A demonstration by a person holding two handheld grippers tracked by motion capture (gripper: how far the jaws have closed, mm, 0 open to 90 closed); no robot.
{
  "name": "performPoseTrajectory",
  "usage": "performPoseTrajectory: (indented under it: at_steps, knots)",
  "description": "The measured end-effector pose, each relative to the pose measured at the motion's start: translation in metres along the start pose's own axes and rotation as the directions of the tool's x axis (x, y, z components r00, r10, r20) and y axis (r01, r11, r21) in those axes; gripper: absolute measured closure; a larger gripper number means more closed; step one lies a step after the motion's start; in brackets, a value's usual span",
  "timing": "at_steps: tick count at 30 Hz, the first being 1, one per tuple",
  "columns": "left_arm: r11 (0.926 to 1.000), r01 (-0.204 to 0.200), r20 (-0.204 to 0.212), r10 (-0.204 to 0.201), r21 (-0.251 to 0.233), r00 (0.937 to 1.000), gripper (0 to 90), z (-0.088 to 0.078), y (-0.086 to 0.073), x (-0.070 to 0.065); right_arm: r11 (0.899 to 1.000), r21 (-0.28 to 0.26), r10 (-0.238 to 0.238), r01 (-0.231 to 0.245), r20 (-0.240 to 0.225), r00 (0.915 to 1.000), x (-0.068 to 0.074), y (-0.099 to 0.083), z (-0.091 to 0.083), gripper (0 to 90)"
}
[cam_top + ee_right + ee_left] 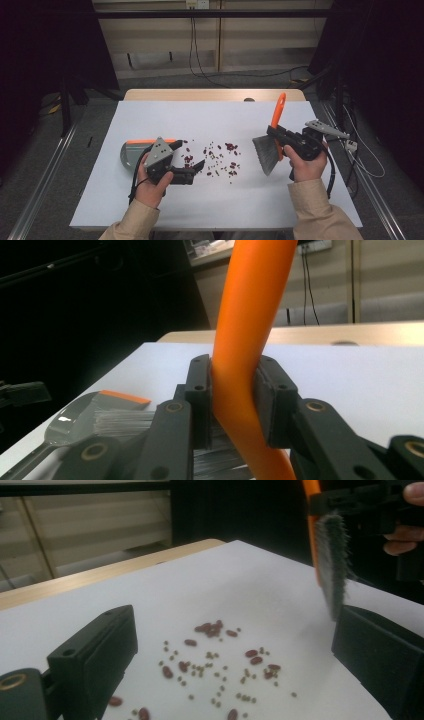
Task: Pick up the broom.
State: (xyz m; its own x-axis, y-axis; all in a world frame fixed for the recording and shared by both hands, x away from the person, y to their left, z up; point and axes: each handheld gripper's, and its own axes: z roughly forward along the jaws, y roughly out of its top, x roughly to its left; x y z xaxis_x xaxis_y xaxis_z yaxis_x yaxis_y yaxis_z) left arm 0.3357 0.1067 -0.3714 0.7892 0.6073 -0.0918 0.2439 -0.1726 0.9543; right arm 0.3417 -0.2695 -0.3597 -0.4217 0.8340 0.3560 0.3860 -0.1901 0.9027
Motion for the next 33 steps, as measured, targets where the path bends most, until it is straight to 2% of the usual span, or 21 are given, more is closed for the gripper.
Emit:
performPoseTrajectory:
  at_steps: [2,4,5,8,12,14,18,19,22,23,28,33]
  knots:
    - [0.9998,0.008,0.012,-0.008,-0.018,0.9999,4.5,0.005,0.005,-0.002,1.000,-0.001,-0.031,0.031,-0.019,0.9993,0.015,0.001,0.010,71.1]
    - [0.9998,0.003,0.016,-0.003,-0.022,0.9999,5.9,0.010,0.010,-0.003,0.999,-0.003,-0.044,0.044,-0.023,0.9988,0.024,0.001,0.018,71.1]
    - [0.9997,0.006,0.018,-0.005,-0.024,0.9998,5.9,0.012,0.012,-0.004,0.999,-0.003,-0.044,0.044,-0.023,0.9988,0.024,0.001,0.018,71.1]
    - [0.9995,0.013,0.041,-0.012,-0.028,0.9991,6.3,0.019,0.017,-0.005,0.998,-0.004,-0.064,0.064,-0.034,0.9974,0.039,-0.002,0.031,71.1]
    - [0.9993,0.021,0.061,-0.019,-0.030,0.9980,8.3,0.026,0.020,-0.002,0.997,0.004,-0.071,0.071,-0.047,0.9964,0.046,-0.004,0.042,71.1]
    - [0.9985,0.045,0.064,-0.043,-0.031,0.9970,11.5,0.029,0.020,0.000,0.997,0.012,-0.080,0.080,-0.045,0.9958,0.051,-0.005,0.048,71.1]
    - [0.9976,0.069,0.075,-0.068,-0.008,0.9949,16.1,0.035,0.020,0.004,0.995,0.018,-0.094,0.095,-0.058,0.9939,0.060,-0.007,0.059,71.1]
    - [0.9974,0.072,0.079,-0.072,0.000,0.9943,19.6,0.037,0.019,0.005,0.995,0.023,-0.100,0.101,-0.058,0.9934,0.064,-0.008,0.064,71.1]
    - [0.9968,0.077,0.078,-0.078,0.022,0.9939,22.5,0.039,0.018,0.007,0.994,0.022,-0.107,0.109,-0.063,0.9922,0.069,-0.010,0.071,71.1]
    - [0.9955,0.091,0.083,-0.093,0.025,0.9922,23.0,0.040,0.018,0.007,0.994,0.019,-0.110,0.111,-0.064,0.9919,0.071,-0.011,0.073,71.1]
    - [0.9940,0.097,0.093,-0.101,0.051,0.9905,28.0,0.041,0.017,0.007,0.992,0.028,-0.123,0.126,-0.081,0.9891,0.083,-0.017,0.082,71.1]
    - [0.9889,0.124,0.065,-0.130,0.082,0.9894,36.1,0.043,0.013,0.010,0.992,0.026,-0.119,0.123,-0.105,0.9873,0.091,-0.020,0.088,71.0]
